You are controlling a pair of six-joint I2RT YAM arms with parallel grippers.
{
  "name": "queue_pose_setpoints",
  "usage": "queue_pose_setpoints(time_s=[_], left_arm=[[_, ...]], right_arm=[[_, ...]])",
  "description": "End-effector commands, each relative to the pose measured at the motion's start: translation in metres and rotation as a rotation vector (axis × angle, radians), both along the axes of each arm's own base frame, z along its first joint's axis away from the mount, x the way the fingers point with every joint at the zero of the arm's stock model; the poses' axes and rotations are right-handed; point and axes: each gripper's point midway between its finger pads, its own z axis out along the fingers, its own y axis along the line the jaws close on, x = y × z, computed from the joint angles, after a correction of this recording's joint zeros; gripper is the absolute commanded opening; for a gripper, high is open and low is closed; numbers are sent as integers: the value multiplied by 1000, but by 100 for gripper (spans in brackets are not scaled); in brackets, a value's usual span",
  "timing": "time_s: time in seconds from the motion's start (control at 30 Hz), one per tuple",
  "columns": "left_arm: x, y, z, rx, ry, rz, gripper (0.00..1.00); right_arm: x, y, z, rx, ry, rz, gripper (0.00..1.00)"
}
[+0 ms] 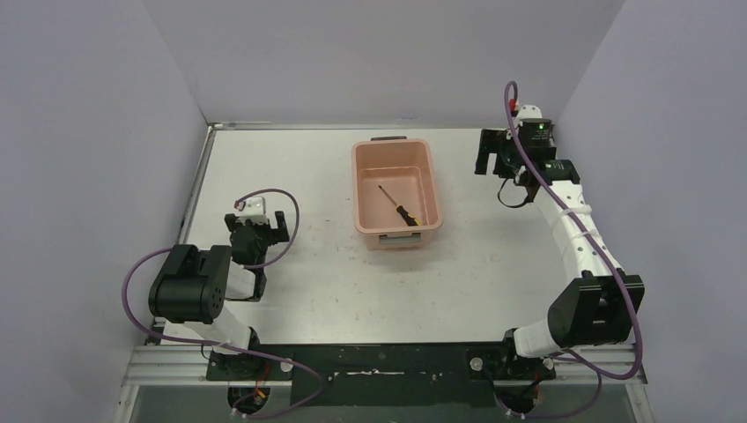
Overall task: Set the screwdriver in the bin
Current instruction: Reset both arms
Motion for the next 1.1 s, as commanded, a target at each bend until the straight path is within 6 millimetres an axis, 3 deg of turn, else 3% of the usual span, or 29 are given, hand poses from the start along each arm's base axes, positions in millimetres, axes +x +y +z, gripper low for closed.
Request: queue_pose_setpoints(time_s=[0.0,0.33,0.73,0.8,0.97,1.07], left_arm=[[8,-2,15,5,-52,-9,97],[9,-2,16,5,-54,-9,97],[8,-1,15,6,-53,-8,97],[8,-2,15,5,-53,-9,97],[8,-1,15,6,-51,-8,97],[8,-1,15,6,-50,-9,97]], right_arm=[[6,0,39,6,-120,-5,100],[6,5,29,9,-104,36,100],[5,0,32,-8,-105,9,100],[5,-5,33,-18,-107,-22,100],[4,-42,35,-69,-136,-263,100],[5,-34,36,-52,-140,-212,100]])
